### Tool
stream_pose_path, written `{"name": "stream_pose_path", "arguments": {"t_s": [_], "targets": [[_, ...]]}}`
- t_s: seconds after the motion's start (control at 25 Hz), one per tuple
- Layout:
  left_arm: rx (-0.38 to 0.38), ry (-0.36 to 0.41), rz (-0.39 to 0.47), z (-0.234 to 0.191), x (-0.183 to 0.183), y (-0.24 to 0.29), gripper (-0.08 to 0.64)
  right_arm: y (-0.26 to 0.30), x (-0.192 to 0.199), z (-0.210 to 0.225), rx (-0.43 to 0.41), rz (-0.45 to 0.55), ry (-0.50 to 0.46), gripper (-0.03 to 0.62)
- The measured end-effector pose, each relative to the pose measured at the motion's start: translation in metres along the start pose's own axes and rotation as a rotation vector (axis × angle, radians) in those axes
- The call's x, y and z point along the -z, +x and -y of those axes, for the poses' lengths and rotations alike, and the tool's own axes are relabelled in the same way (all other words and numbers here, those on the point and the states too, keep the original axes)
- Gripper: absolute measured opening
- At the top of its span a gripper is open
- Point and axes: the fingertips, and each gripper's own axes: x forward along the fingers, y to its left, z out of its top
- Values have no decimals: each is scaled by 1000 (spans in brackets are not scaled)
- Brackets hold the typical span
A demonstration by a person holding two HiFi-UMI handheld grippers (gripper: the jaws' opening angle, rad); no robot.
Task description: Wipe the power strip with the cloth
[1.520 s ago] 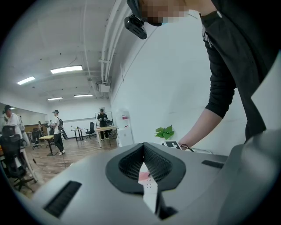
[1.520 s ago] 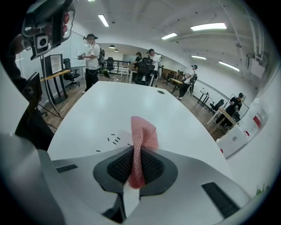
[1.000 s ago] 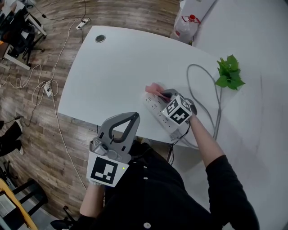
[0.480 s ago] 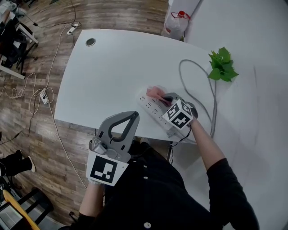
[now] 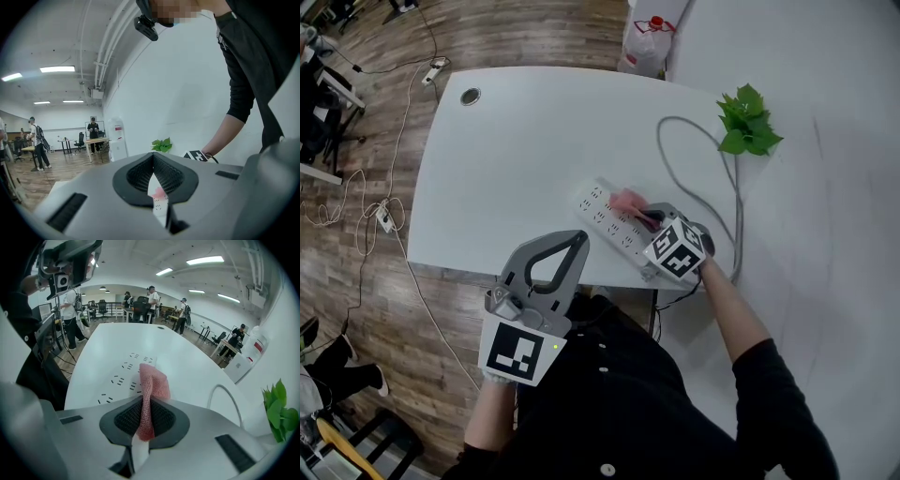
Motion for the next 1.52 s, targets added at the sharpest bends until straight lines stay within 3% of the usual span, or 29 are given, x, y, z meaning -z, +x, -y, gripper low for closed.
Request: {"name": "stream_pose_path", "arguments": {"t_s": [0.88,1.36,1.52], "targets": [[80,3,32,14,-5,6,14,-45,56,-28,58,-47,134,54],[83,0,39,14,-5,5,14,-52,60,-36,56,-42,171,54],[79,-3,35,13,-4,4,13,-58,49,-30,62,-24,134,54]]}}
